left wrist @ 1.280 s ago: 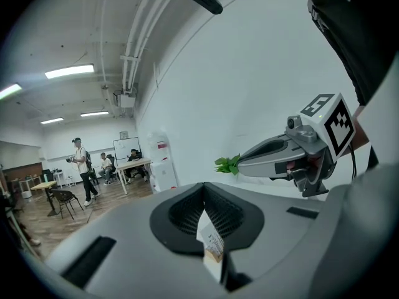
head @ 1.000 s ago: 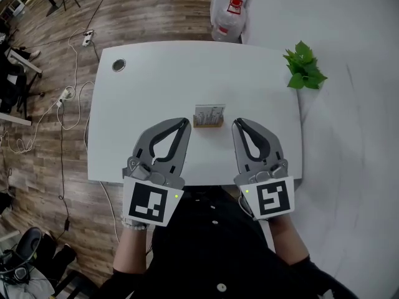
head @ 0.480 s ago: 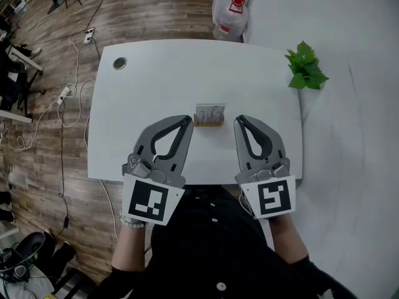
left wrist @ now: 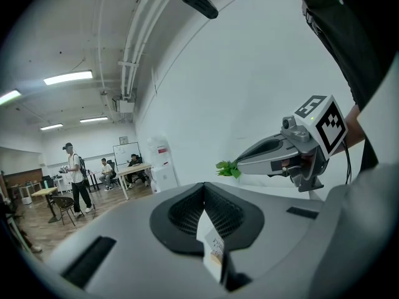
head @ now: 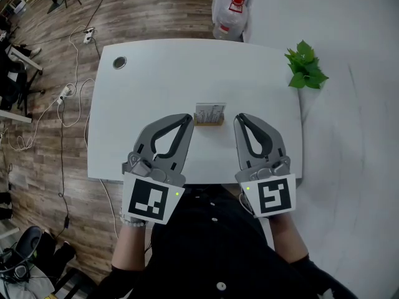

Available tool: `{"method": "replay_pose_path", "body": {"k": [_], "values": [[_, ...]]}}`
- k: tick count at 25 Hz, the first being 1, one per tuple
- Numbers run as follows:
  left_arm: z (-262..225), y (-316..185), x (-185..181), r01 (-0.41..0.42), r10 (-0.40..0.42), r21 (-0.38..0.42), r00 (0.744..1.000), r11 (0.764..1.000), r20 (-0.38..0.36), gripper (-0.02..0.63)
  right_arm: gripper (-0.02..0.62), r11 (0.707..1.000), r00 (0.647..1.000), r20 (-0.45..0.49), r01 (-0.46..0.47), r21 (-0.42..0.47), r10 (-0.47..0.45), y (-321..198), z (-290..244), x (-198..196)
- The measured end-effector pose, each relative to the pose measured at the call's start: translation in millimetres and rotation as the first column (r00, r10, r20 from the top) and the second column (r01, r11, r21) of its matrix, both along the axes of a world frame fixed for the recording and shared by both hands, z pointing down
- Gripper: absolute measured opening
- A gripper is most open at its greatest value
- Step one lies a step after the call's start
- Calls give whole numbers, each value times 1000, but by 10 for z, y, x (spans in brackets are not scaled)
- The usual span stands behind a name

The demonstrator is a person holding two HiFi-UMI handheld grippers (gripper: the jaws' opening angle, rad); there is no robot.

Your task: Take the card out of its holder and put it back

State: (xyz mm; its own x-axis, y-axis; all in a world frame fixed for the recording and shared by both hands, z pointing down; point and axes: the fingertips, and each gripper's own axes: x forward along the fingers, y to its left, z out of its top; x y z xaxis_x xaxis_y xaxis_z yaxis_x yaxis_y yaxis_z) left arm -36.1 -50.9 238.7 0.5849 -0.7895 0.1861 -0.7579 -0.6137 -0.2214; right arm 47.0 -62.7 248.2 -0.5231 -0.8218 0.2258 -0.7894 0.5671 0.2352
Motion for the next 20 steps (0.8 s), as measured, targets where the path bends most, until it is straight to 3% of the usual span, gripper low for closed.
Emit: {"method": "replay_pose_path", "body": {"k": [20], "values": [[38,-10,-88,28,-28,-12,1000,1000,-4,15,46,1000,1000,-27,0,-3,0,19,14,-39]]}}
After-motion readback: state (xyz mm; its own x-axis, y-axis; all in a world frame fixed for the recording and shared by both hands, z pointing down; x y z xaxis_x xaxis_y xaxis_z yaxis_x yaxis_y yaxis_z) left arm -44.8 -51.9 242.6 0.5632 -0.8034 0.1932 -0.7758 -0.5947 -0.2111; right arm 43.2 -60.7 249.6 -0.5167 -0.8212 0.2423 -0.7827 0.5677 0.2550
